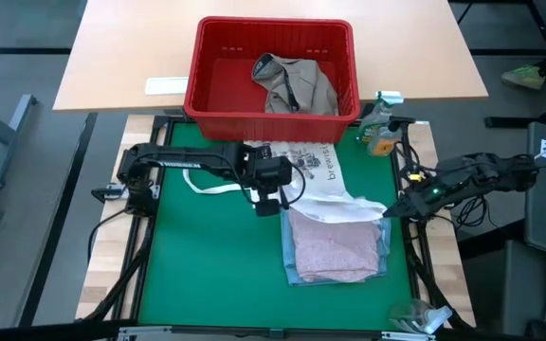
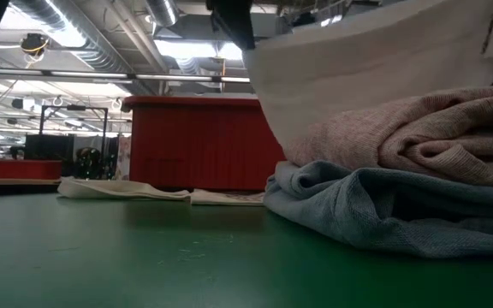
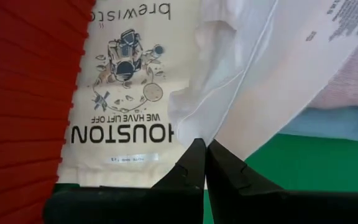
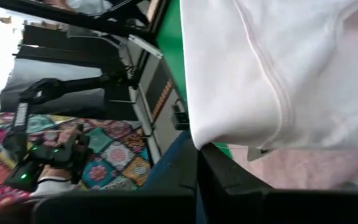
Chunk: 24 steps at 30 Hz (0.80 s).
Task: Fold Laundry from Bin
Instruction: Fold the white underwear from the red laundry basket
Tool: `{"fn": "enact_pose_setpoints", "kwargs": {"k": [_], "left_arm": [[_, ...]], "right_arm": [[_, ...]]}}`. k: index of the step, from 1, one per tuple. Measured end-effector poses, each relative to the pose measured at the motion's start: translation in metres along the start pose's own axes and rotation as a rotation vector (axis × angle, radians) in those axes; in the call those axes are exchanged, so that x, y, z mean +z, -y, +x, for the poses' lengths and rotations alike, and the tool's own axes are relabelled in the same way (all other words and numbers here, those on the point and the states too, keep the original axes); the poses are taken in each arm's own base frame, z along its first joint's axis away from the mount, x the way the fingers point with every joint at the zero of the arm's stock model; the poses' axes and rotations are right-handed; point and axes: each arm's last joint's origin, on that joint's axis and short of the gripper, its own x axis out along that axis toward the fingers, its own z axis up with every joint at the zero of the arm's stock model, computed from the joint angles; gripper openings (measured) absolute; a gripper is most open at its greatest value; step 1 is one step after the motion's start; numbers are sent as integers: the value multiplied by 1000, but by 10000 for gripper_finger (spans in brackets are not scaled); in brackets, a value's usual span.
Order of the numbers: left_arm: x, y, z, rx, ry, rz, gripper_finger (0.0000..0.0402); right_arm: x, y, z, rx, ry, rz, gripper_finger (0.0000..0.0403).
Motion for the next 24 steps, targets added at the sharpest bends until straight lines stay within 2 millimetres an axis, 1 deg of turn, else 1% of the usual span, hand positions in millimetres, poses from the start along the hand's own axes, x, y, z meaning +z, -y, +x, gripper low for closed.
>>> {"fn": "enact_pose_setpoints", "kwargs": {"k": [6,10,15,18,20,24], "left_arm": [[-3,8,-16,-20,30,20,0],[-4,12,-20,-7,42,32,0],[-7,18,-23,-11,37,50,0],[-9,28,-25,-33,37,75,0],[-10,37,-23,-41,30,96,0],[-11,56,-9,-50,-3,136,0]], "right_arm": [[1,-6,0,75,-27,-5,0],[1,-11,-2,123,-32,-15,0],[0,-13,-5,132,-66,-22,0],[-2,-9,-4,98,-114,-15,0],[-2,-6,0,41,-139,0,0],[-3,4,11,-121,-188,41,0]]}}
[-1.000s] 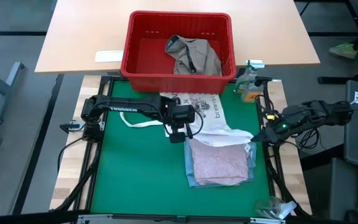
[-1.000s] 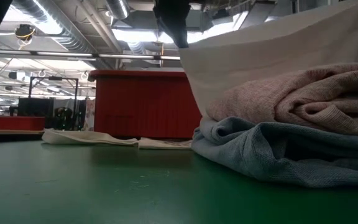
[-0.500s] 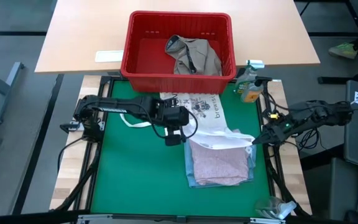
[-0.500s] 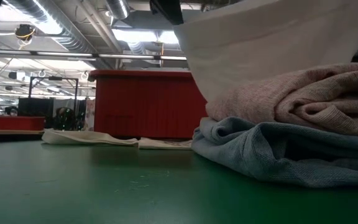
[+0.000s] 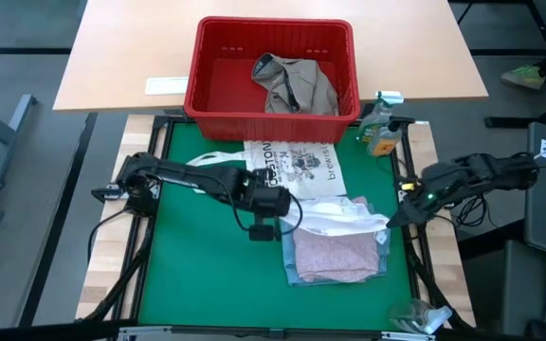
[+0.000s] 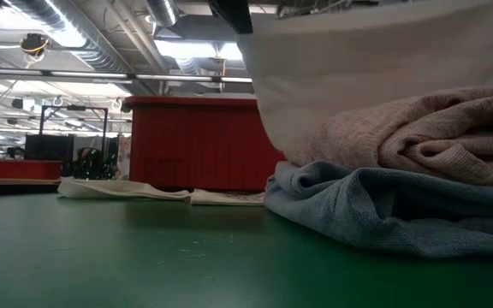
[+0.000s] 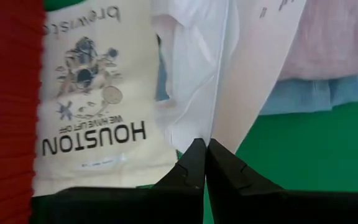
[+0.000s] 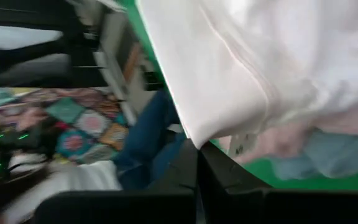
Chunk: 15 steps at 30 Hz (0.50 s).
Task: Fold Laundry from Bin
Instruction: Fold the white underwear from the red laundry basket
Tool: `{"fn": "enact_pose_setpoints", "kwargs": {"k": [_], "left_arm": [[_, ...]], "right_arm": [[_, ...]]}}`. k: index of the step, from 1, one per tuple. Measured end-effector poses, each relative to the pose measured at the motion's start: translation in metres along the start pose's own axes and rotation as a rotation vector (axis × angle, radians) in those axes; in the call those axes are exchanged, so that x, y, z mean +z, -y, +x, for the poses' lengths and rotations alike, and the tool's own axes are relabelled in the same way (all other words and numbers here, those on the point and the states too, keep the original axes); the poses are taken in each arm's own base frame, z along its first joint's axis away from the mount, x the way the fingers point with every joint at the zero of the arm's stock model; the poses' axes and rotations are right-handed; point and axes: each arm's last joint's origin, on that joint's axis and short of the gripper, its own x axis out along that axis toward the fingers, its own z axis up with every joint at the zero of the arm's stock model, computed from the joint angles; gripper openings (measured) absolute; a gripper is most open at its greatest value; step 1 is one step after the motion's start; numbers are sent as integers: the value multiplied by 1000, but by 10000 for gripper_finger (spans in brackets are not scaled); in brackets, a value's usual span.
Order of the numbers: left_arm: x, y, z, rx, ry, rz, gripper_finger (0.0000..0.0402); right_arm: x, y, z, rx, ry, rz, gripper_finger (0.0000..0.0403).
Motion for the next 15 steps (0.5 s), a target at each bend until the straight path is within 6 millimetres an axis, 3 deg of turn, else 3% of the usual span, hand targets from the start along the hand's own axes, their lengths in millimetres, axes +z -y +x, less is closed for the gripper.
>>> {"fn": "enact_pose_setpoints", "kwargs": {"k": [8,15], "left_arm": [[0,37,41,-13,-99,83,0],[-5,67,60,-137,-167,136,0]], "right_arm": [[7,1,24,-169,-85,6,0],[13,0,50,-268,-242,58,0]]}}
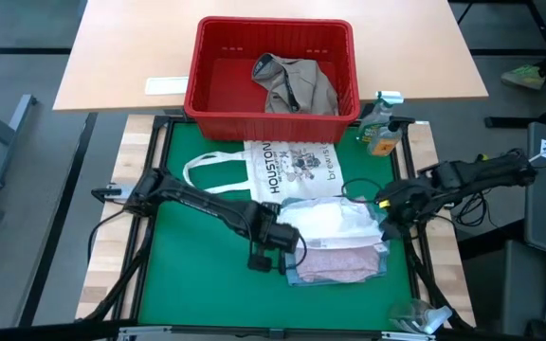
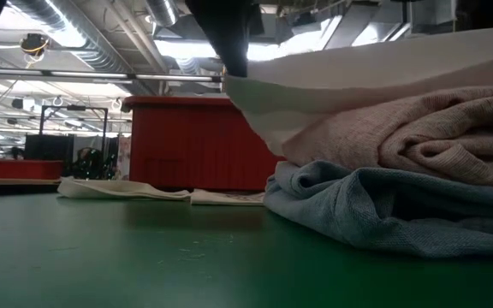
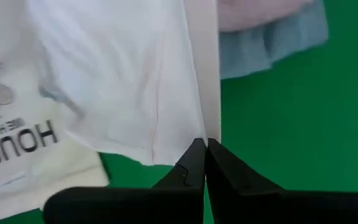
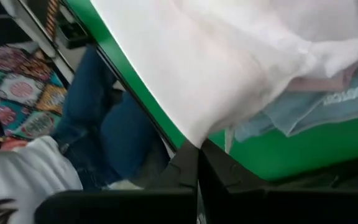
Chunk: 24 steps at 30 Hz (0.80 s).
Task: Fold Laundry from Bin
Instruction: Fold the white underwear from the red laundry basket
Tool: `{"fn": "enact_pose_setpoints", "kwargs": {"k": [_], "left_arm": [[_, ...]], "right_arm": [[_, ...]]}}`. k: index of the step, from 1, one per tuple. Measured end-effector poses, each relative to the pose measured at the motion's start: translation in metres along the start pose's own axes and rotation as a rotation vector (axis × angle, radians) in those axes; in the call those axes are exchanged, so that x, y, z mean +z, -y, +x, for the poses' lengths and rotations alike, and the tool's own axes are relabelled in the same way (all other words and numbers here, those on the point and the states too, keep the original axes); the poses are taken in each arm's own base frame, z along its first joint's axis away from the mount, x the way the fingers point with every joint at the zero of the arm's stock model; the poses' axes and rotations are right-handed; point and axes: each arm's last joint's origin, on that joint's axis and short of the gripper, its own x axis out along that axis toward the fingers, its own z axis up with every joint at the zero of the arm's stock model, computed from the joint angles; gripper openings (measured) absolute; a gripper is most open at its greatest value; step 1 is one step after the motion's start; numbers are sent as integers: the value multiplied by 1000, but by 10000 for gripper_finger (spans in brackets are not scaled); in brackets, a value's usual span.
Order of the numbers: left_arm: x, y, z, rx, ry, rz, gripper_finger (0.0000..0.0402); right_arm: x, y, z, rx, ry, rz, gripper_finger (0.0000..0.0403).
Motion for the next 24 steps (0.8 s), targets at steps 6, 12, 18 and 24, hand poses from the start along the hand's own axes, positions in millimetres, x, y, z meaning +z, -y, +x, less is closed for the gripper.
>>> {"fn": "enact_pose_setpoints", "kwargs": {"k": [6,12,18,24], "left_arm": [[1,16,16,-3,-33,37,0],[1,21,24,-6,-49,45,10],[4,19,25,-3,-19,-39,56],[4,19,23,-2,-14,-41,73]], "right_arm": [[7,-5,14,-35,-91,35,0],[12,-8,22,-62,-119,4,24],[14,-8,24,-75,-116,-14,86],[14,-8,24,-75,-116,-14,134]]}}
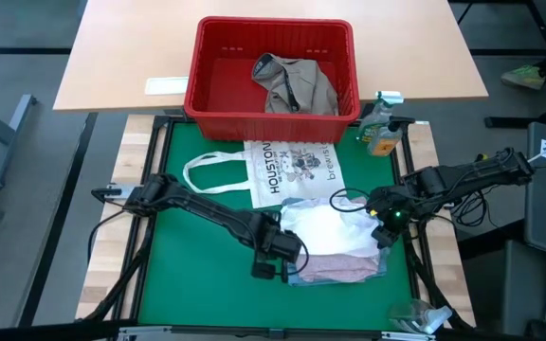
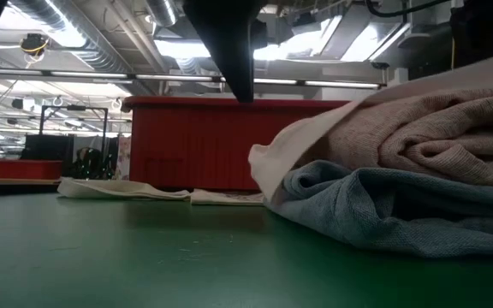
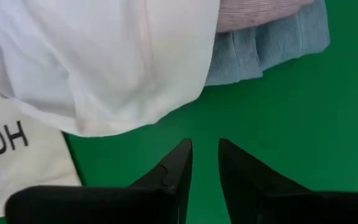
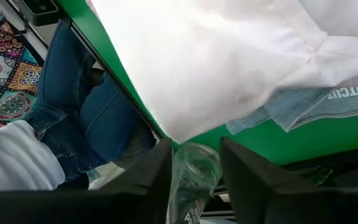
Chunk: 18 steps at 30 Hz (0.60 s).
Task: Fold Laundry from Bin
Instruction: Fold the white underwear from the red laundry basket
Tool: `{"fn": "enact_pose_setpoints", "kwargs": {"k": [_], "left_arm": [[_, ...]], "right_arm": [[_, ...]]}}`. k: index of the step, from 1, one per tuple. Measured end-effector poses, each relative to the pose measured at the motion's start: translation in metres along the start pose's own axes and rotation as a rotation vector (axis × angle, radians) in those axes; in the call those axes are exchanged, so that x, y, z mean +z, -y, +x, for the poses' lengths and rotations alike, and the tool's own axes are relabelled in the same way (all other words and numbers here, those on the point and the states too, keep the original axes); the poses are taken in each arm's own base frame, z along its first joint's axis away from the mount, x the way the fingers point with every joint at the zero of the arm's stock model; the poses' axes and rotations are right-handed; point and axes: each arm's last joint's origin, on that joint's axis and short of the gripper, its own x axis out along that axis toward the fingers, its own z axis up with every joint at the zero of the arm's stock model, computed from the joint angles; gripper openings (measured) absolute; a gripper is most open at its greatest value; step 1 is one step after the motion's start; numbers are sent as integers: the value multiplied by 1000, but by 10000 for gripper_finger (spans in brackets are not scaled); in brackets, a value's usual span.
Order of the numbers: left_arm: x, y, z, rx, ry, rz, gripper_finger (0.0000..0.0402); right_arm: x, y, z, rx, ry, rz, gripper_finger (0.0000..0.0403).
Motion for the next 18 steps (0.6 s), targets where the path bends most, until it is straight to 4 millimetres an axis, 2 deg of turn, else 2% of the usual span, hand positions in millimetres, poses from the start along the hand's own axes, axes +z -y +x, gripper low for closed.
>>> {"fn": "enact_pose_setpoints", "kwargs": {"k": [7,11,18], "left_arm": [[-6,-6,-9,14,-43,3,72],[-7,-16,-17,-3,-35,-14,72],[-7,-54,-45,2,45,-14,72]], "right_arm": [[-1,-1,-2,7,6,-5,137],[-4,-9,-16,38,79,-58,137],[-3,-23,-38,-1,327,-200,136]]}}
